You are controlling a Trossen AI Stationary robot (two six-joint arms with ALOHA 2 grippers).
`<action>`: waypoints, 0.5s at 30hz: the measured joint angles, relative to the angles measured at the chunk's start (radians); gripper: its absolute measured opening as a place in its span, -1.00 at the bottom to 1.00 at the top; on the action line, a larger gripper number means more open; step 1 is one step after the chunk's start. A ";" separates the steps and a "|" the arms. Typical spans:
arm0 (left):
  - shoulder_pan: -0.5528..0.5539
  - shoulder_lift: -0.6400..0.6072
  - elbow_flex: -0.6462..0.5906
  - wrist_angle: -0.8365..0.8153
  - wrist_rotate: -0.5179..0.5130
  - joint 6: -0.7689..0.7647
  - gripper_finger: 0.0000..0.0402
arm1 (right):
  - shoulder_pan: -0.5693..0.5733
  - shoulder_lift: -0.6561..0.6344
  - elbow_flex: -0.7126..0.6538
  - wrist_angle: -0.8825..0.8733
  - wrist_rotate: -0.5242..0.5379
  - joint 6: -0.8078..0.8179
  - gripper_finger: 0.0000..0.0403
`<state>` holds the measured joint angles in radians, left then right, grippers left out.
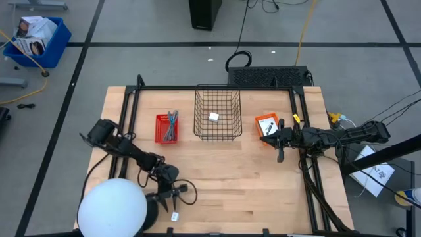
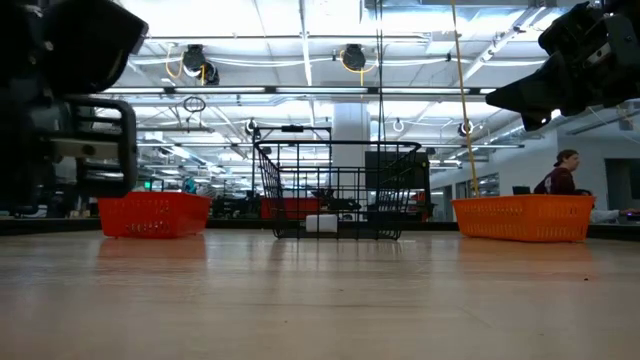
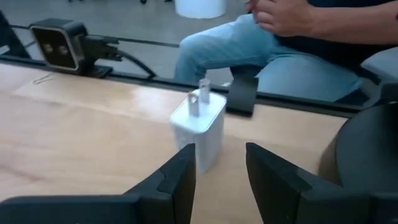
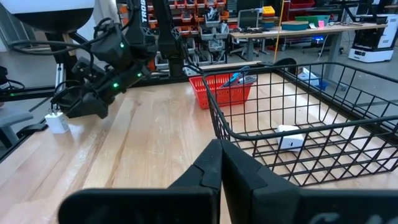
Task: Pick and place items into bin
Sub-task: Put the white charger adapter into the wire basket
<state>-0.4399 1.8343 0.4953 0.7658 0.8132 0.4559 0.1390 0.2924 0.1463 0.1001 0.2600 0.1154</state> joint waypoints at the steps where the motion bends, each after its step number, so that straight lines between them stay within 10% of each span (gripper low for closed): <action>1: 0.009 0.000 0.000 -0.004 0.000 0.003 -0.26 | 0.000 0.000 0.000 0.000 0.000 0.000 -1.00; 15: -0.004 0.000 0.000 0.000 -0.033 0.020 -0.06 | 0.000 0.000 0.000 0.000 0.000 0.000 -1.00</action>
<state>-0.4441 1.8343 0.4953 0.7657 0.7807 0.4760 0.1390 0.2924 0.1463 0.1001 0.2600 0.1158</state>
